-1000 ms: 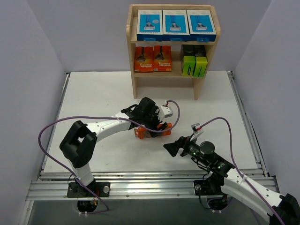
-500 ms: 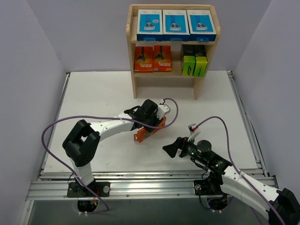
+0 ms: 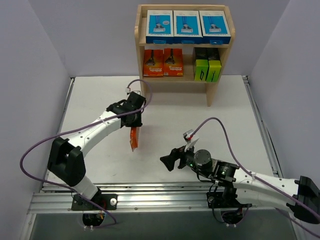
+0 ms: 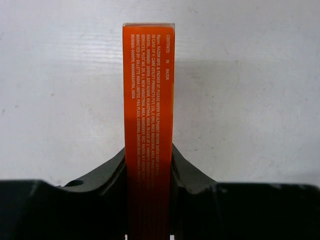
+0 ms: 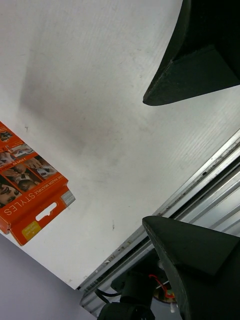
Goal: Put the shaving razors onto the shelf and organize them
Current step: Pass the shaving razor from the left arm to the right
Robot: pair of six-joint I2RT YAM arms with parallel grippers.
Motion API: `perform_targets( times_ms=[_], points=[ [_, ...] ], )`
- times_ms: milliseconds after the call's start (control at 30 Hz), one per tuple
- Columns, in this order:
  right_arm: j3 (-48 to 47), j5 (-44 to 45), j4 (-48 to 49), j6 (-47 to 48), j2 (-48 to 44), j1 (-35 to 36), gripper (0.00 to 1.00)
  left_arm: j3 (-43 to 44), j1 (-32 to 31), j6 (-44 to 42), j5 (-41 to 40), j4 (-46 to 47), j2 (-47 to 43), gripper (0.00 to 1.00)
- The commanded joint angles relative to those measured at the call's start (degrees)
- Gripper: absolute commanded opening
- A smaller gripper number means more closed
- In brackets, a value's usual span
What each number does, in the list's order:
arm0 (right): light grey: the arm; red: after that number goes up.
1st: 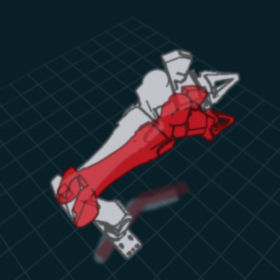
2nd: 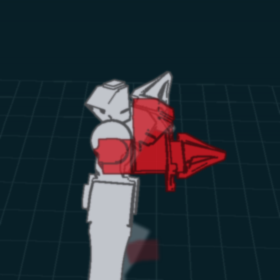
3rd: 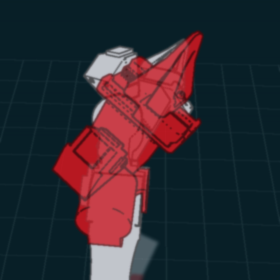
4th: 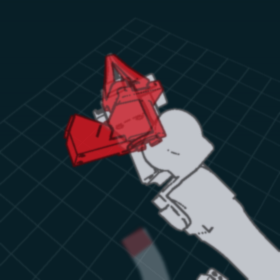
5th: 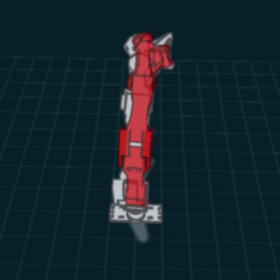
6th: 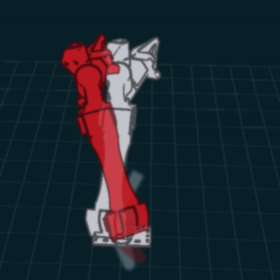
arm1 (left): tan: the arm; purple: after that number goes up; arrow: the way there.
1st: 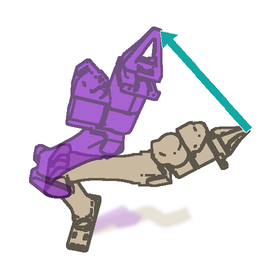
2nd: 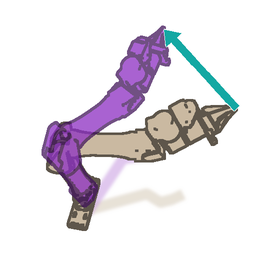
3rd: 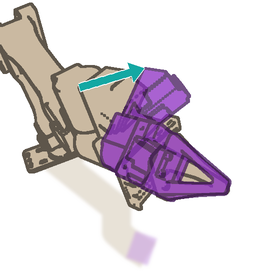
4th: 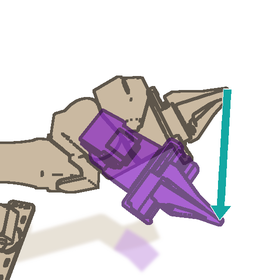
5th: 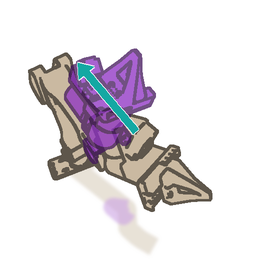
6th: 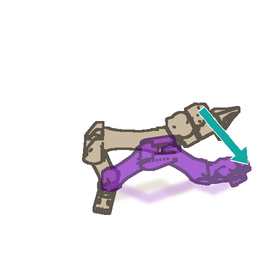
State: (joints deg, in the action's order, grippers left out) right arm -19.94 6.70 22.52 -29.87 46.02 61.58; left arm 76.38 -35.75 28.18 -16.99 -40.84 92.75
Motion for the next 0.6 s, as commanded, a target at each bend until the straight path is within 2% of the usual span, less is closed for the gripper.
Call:
perform_targets(
  times_ms=[0, 67, 167, 333, 567],
  points=[
    [-5.71, 16.21, 0.77, 3.93, 5.99, 6.86, 0.87, 0.27, 1.55, 13.28, -2.70, -6.26, -5.37, 0.02],
    [-10.19, 24.01, 1.03, 5.52, 11.95, 12.67, 0.87, -0.96, 3.39, 17.94, -1.21, -6.27, -6.79, 0.02],
    [-15.97, 30.28, 1.64, 7.36, 19.69, 17.60, 0.87, -3.95, 6.46, 23.90, 2.12, -6.18, -8.98, 0.02],
    [-23.20, 33.55, 2.79, 10.35, 28.67, 19.71, 0.88, -7.20, 8.24, 28.41, 7.15, -7.50, -11.19, 0.02],
    [-32.96, 33.73, 3.23, 14.48, 40.44, 20.07, 0.87, -9.23, 8.15, 27.19, 8.47, -9.26, -12.42, 0.02]
  ],
)
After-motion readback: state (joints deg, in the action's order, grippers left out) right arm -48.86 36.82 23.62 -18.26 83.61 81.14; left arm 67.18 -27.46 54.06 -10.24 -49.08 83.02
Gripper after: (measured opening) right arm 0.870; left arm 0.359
